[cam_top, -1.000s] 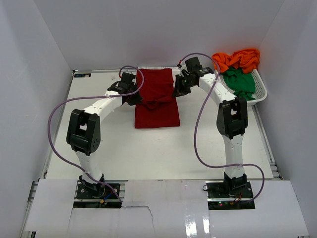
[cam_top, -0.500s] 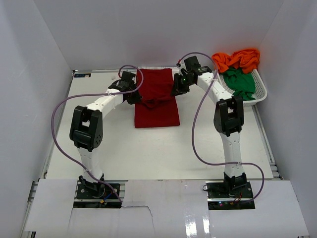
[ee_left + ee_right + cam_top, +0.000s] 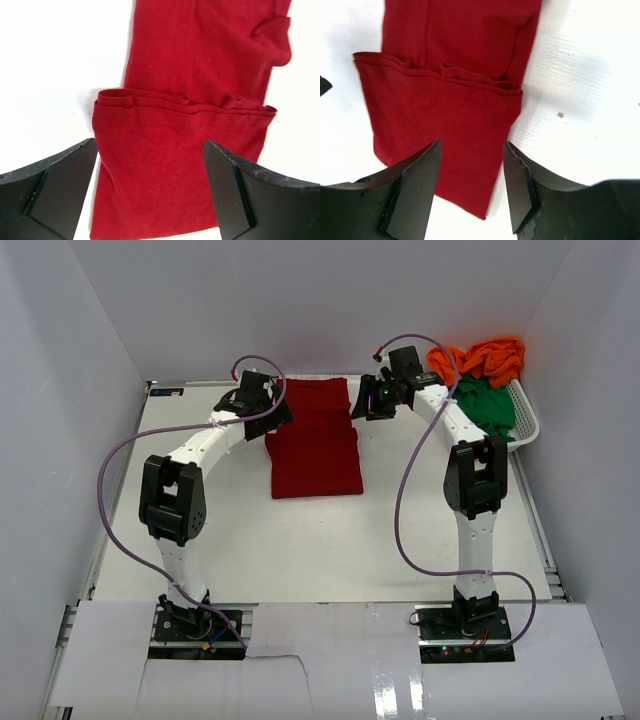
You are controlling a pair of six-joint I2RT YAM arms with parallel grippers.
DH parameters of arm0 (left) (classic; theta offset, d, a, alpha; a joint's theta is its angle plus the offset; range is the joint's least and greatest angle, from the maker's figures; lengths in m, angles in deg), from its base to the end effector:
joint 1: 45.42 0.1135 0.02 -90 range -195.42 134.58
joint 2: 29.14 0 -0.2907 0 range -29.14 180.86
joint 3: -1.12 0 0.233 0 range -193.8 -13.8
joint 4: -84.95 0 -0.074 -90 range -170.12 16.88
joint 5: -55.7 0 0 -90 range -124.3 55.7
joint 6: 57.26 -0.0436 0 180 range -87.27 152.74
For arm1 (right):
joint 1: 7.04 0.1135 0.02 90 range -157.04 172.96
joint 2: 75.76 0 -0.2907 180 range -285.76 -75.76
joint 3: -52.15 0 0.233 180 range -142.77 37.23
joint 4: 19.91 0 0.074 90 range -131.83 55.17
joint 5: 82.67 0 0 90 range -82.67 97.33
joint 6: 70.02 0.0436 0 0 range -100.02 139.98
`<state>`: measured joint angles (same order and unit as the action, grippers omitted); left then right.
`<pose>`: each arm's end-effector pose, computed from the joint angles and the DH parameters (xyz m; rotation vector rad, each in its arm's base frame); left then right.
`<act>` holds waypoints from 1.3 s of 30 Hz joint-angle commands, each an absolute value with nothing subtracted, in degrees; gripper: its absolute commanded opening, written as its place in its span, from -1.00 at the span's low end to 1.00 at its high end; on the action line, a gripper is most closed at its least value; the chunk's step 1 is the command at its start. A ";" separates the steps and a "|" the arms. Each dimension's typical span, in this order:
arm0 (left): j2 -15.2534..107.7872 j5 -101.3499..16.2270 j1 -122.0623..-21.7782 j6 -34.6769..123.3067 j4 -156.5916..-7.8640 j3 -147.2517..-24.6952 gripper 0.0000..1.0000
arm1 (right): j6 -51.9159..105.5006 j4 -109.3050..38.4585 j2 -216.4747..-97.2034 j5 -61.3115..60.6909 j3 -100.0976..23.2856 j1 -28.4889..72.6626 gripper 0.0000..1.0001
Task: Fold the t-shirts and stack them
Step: Fold the folded rectangular tshirt in 1/3 of the way, then grab one side of the 2/3 rectangular tshirt with both arms
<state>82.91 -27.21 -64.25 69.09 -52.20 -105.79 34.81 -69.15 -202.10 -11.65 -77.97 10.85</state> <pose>0.4179 -0.1368 0.2749 -0.4256 2.3837 -0.2976 0.4768 0.1688 0.2809 -0.2287 2.3989 0.6629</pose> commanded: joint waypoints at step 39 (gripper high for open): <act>59.45 -37.64 -64.67 76.06 -71.33 -59.34 0.96 | 42.92 -50.21 -188.26 -24.66 -34.58 12.21 -0.24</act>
